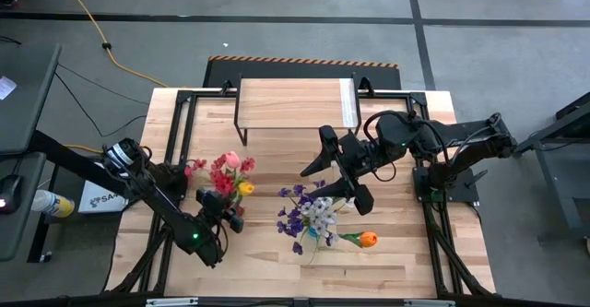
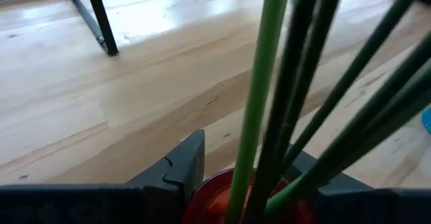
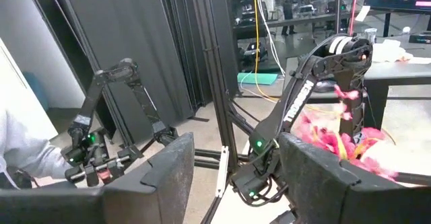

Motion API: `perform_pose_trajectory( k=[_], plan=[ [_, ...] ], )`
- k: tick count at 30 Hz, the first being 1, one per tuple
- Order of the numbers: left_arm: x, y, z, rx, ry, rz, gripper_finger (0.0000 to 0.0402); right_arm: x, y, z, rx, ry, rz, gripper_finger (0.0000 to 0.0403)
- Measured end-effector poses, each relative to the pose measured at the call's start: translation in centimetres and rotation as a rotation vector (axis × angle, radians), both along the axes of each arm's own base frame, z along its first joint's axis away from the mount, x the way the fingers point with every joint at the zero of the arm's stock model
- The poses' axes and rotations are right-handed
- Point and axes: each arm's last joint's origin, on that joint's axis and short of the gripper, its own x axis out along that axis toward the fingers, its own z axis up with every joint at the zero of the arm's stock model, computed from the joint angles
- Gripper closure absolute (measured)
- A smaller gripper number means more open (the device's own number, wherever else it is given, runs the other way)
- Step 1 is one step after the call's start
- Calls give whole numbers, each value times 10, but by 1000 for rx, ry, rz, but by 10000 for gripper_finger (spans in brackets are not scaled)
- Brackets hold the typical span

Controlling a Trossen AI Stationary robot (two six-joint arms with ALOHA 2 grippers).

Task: Pick and place flowers into a vace then onto a shelf
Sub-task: Put the red vase on the shelf

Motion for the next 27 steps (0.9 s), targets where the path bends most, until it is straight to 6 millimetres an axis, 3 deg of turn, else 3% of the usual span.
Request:
perform_pose_trajectory(
  k=[11,19,27],
  plan=[
    [2,-2,31,68,16,44,229,0,0,0,-4,0,0,195],
    [14,-4,90,99,-58,70,229,1,-1,0,-12,-3,-50,196],
    [31,24,153,108,-125,98,229,0,-4,2,-48,-28,-93,197]
  ],
)
